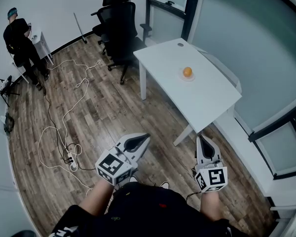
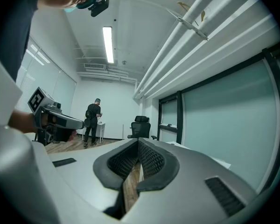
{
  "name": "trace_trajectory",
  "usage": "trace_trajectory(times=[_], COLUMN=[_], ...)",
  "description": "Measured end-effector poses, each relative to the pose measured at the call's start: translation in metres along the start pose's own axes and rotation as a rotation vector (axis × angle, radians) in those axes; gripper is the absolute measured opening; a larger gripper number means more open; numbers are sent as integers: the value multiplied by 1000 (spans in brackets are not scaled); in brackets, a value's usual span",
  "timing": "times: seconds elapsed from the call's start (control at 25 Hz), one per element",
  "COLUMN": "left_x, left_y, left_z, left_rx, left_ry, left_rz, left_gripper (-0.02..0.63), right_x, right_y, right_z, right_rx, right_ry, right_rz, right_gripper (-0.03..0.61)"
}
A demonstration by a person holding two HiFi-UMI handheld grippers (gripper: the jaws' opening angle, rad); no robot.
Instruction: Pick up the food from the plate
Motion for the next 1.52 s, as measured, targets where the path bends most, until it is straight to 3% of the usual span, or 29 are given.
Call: trace_trajectory(times=[0.68,1.2,1.52], left_x=[-6,-90,-131], left_y=[-6,-76,-64], left_z=[-5,-35,-45], left_rx=[7,21,22], left_ry=[-16,-33,-39], left_rz=[13,9,-11], left_gripper=[23,23,23], right_x=[-1,-94,-93], right_y=[7,69,111], right_z=[-2,-11,-22], right_rx=[-10,-23,-66], right_ry=[10,-24,-3], right_rz=[1,-5,-21], right_gripper=[25,25,25])
Point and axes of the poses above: the fingertips, and each gripper's own axes: y forward along the fingers, x to its right, z out of its top, the point moved 9 cm from there along -y, backward along the fingers, and after that the axes turned 7 degrees about y, right-handed, at the moved point
